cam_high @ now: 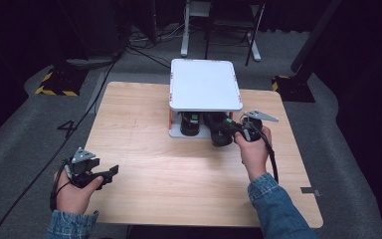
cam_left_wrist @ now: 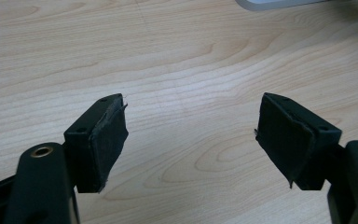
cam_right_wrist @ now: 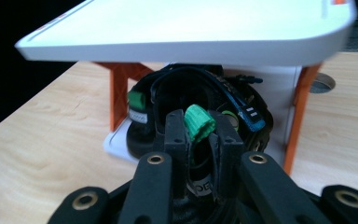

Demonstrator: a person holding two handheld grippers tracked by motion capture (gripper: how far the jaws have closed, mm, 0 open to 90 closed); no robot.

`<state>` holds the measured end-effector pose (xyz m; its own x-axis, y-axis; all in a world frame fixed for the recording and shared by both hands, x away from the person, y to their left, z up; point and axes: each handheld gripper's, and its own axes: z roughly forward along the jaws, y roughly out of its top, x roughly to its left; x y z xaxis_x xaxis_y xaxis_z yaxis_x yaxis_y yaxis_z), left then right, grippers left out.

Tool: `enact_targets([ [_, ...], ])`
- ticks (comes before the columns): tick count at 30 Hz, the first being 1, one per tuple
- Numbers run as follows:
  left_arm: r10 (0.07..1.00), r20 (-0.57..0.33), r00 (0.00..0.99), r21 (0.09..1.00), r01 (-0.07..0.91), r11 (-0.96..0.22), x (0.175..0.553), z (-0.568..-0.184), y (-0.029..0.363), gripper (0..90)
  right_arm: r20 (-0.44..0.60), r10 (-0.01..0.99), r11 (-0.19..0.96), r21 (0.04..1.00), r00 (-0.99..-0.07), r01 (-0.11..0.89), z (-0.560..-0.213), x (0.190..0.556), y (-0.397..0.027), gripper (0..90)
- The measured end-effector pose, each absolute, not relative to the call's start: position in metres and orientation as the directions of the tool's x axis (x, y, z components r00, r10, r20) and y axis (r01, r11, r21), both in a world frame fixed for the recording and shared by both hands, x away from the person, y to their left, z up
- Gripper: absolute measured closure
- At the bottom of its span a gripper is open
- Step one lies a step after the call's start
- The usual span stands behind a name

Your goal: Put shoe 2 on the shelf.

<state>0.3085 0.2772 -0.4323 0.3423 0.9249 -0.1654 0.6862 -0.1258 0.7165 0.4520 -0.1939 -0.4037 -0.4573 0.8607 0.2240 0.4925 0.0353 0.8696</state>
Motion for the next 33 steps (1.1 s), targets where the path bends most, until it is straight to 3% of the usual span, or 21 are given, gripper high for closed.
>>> enact_targets([
  [7,0.926,-0.167,0.339,0.713,0.690,-0.124,0.310,-0.435,0.279,24.5,0.235,0.875,0.001,0.873,-0.423,0.487,-0.417,0.477,-0.177,79.6],
  [23,0.920,-0.176,0.350,0.710,0.693,-0.128,0.315,-0.437,0.276,24.5,0.262,0.861,-0.019,0.873,-0.436,0.487,-0.446,0.491,-0.165,77.9],
  [28,0.920,-0.171,0.352,0.710,0.692,-0.132,0.316,-0.437,0.275,24.4,0.222,0.866,0.035,0.867,-0.449,0.498,-0.450,0.485,-0.171,67.9],
  [29,0.919,-0.173,0.353,0.709,0.693,-0.133,0.316,-0.437,0.274,24.5,0.210,0.865,0.048,0.870,-0.456,0.491,-0.450,0.484,-0.172,63.6],
  [30,0.919,-0.174,0.355,0.710,0.692,-0.133,0.316,-0.436,0.273,24.5,0.182,0.860,0.081,0.873,-0.476,0.480,-0.449,0.481,-0.172,52.3],
  [32,0.918,-0.173,0.356,0.711,0.691,-0.134,0.315,-0.436,0.273,24.4,0.158,0.862,0.101,0.878,-0.482,0.468,-0.448,0.479,-0.172,47.2],
  [33,0.919,-0.169,0.356,0.711,0.690,-0.136,0.315,-0.436,0.273,24.4,0.120,0.873,0.119,0.887,-0.473,0.445,-0.445,0.471,-0.174,36.8],
])
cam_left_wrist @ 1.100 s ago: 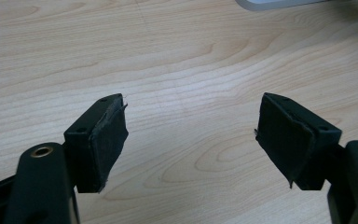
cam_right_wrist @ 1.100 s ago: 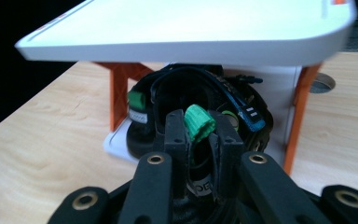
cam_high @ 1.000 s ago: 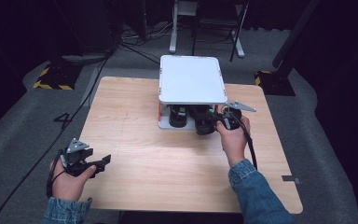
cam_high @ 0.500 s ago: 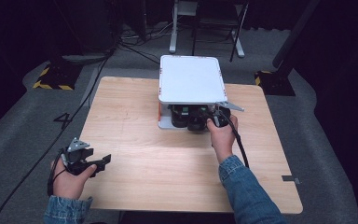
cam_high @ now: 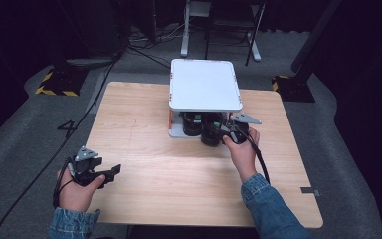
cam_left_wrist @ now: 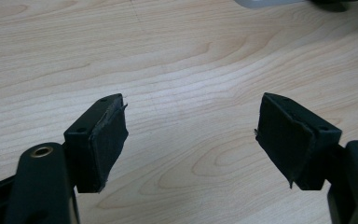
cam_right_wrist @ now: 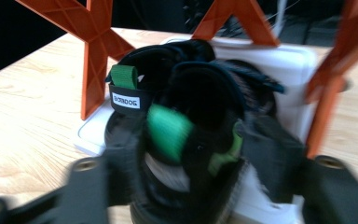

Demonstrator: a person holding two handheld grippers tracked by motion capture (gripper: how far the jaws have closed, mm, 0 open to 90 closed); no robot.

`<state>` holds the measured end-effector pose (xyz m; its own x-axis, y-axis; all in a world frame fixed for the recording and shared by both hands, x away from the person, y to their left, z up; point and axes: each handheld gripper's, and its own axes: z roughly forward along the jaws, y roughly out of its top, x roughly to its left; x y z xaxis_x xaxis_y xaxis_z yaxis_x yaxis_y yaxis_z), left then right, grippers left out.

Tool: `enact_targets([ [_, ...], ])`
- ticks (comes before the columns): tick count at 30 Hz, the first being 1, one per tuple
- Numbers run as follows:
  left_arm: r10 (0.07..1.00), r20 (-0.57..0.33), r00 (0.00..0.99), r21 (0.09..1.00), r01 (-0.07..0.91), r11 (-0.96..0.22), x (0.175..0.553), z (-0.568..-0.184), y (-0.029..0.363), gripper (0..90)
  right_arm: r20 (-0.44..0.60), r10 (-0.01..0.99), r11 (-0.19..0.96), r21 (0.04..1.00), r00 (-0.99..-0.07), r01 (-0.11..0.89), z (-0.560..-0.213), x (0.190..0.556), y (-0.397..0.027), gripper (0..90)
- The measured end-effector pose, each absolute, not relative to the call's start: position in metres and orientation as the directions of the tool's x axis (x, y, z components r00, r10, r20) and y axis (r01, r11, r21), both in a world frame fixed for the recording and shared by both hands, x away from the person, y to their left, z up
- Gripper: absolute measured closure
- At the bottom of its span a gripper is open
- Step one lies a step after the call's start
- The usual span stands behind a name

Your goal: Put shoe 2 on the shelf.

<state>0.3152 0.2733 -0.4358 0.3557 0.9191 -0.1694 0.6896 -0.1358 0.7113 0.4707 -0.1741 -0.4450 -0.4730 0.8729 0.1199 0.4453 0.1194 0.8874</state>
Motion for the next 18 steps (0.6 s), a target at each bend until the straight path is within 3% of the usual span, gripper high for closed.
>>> enact_targets([
  [4,0.920,-0.167,0.354,0.709,0.692,-0.137,0.315,-0.437,0.273,24.4,0.069,0.886,0.160,0.883,-0.458,0.442,-0.446,0.450,-0.178,24.7],
  [8,0.918,-0.163,0.362,0.706,0.693,-0.148,0.315,-0.437,0.270,24.4,0.080,0.873,0.197,0.845,-0.482,0.497,-0.463,0.439,-0.172,20.1],
  [12,0.918,-0.165,0.361,0.706,0.693,-0.146,0.315,-0.437,0.269,24.5,0.078,0.868,0.226,0.817,-0.490,0.530,-0.480,0.441,-0.163,20.4],
  [15,0.917,-0.165,0.363,0.706,0.693,-0.147,0.315,-0.437,0.270,24.4,0.031,0.882,0.260,0.799,-0.470,0.542,-0.494,0.451,-0.158,28.0],
  [18,0.920,-0.169,0.354,0.704,0.697,-0.139,0.315,-0.439,0.273,24.5,0.049,0.869,0.265,0.794,-0.493,0.547,-0.494,0.460,-0.163,28.5],
])
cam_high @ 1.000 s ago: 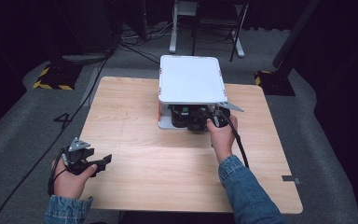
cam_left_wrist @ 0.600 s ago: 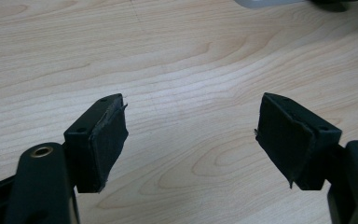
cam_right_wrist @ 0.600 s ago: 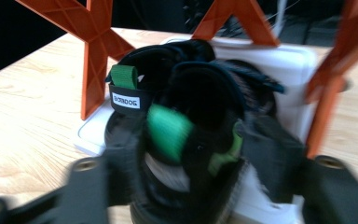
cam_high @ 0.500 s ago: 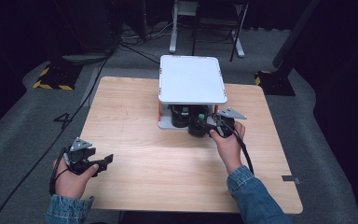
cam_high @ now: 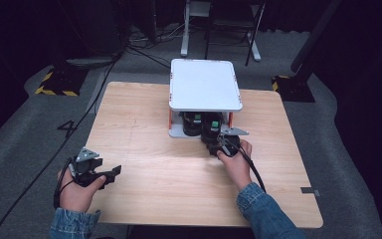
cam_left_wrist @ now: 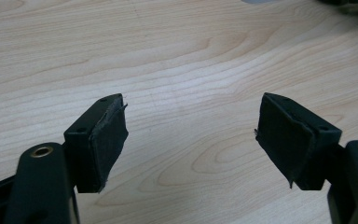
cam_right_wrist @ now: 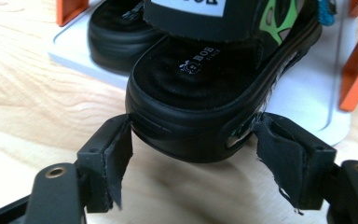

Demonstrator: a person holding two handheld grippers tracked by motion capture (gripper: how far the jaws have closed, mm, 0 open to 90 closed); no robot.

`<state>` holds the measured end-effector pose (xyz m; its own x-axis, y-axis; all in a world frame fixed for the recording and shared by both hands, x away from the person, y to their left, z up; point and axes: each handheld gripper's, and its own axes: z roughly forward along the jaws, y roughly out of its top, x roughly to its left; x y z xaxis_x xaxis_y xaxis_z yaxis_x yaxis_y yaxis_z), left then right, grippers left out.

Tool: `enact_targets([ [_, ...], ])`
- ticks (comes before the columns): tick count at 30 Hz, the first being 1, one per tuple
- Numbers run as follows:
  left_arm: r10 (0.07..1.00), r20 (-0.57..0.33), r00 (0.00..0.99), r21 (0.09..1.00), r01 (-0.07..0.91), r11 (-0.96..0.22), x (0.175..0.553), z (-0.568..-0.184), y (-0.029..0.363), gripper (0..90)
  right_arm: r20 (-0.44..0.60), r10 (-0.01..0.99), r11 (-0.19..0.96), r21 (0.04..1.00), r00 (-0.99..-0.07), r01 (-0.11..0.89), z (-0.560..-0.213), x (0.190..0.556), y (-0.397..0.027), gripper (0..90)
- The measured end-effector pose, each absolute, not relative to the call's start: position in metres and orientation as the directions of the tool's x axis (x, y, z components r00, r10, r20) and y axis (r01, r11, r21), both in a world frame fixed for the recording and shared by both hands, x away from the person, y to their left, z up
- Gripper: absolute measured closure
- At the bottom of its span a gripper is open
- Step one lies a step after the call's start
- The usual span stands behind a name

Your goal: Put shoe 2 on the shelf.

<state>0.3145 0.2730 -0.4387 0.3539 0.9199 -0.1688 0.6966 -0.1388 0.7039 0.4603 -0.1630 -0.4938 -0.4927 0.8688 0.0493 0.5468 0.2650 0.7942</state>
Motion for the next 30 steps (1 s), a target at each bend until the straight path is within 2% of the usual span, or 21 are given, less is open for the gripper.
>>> enact_targets([
  [4,0.921,-0.170,0.350,0.701,0.700,-0.137,0.313,-0.440,0.275,24.5,0.018,0.880,0.262,0.814,-0.475,0.518,-0.493,0.471,-0.169,40.1],
  [7,0.924,-0.165,0.345,0.700,0.701,-0.137,0.312,-0.440,0.277,24.5,0.023,0.877,0.269,0.804,-0.481,0.530,-0.490,0.478,-0.169,39.5],
  [13,0.926,-0.165,0.341,0.697,0.705,-0.135,0.311,-0.441,0.276,24.4,-0.042,0.862,0.336,0.793,-0.505,0.508,-0.486,0.491,-0.155,37.9],
  [16,0.925,-0.166,0.341,0.697,0.705,-0.134,0.311,-0.441,0.277,24.4,-0.038,0.859,0.335,0.797,-0.511,0.503,-0.486,0.491,-0.158,39.5],
  [17,0.925,-0.168,0.341,0.695,0.706,-0.134,0.311,-0.441,0.277,24.5,-0.023,0.857,0.325,0.799,-0.515,0.505,-0.486,0.489,-0.162,44.6],
  [18,0.925,-0.168,0.341,0.695,0.706,-0.135,0.312,-0.441,0.277,24.5,-0.023,0.857,0.325,0.799,-0.515,0.505,-0.486,0.489,-0.162,44.6],
  [20,0.923,-0.169,0.345,0.700,0.702,-0.135,0.313,-0.441,0.275,24.4,-0.026,0.857,0.319,0.810,-0.515,0.491,-0.480,0.484,-0.167,34.1],
  [30,0.917,-0.166,0.362,0.704,0.694,-0.147,0.314,-0.437,0.269,24.5,-0.017,0.830,0.311,0.844,-0.558,0.438,-0.433,0.447,-0.196,26.3],
])
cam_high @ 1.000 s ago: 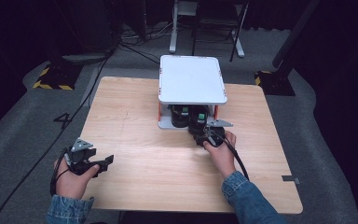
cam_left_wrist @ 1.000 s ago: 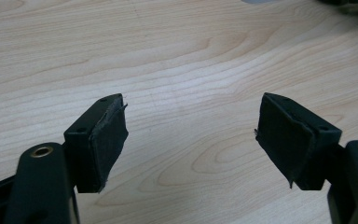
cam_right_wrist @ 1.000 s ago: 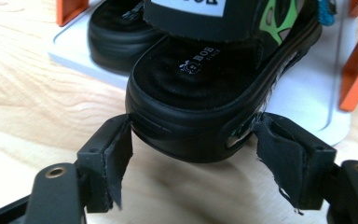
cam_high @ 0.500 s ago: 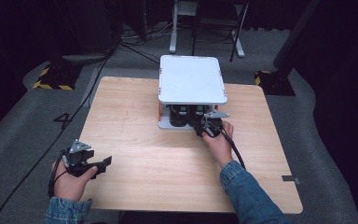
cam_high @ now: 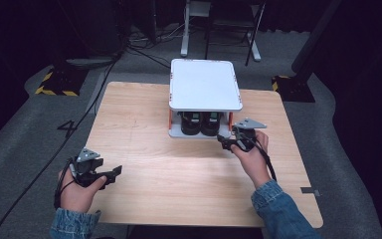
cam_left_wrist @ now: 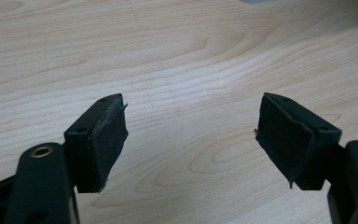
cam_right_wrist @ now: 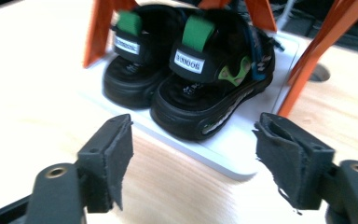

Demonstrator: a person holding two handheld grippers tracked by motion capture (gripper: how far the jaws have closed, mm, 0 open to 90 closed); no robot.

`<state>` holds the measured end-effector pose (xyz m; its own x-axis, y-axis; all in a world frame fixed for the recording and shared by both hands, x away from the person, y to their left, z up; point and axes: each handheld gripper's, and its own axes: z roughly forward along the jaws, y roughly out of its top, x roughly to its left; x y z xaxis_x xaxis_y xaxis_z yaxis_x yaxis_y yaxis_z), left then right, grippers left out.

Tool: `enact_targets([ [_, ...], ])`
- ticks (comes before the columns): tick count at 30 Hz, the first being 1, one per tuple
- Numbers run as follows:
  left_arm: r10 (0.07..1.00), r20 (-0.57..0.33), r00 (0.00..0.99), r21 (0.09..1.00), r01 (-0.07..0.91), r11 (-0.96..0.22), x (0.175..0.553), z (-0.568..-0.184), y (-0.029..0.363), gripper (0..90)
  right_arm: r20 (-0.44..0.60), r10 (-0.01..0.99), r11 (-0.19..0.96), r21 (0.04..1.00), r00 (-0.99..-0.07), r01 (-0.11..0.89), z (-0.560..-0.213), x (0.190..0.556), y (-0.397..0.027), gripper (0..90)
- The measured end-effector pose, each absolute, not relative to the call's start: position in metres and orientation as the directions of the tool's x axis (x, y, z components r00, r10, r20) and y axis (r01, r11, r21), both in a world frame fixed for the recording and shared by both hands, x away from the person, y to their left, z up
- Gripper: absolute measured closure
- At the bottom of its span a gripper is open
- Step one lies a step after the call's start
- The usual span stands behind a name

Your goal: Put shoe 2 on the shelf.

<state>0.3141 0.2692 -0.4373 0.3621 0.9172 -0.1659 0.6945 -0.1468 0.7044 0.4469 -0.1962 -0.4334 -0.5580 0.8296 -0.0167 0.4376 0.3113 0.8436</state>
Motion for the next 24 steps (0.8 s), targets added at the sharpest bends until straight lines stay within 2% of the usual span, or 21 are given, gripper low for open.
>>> enact_targets([
  [3,0.919,-0.162,0.360,0.708,0.691,-0.147,0.313,-0.436,0.270,24.4,-0.014,0.814,0.308,0.858,-0.581,0.410,-0.410,0.430,-0.216,24.7],
  [8,0.921,-0.165,0.352,0.708,0.692,-0.138,0.310,-0.436,0.272,24.4,-0.009,0.808,0.305,0.862,-0.589,0.405,-0.394,0.412,-0.237,23.8],
  [17,0.925,-0.158,0.345,0.704,0.696,-0.139,0.311,-0.437,0.277,24.4,-0.006,0.826,0.302,0.848,-0.563,0.435,-0.382,0.383,-0.281,24.4],
  [24,0.928,-0.142,0.346,0.703,0.695,-0.151,0.312,-0.438,0.281,24.2,0.002,0.837,0.309,0.823,-0.547,0.476,-0.390,0.364,-0.318,22.5],
])
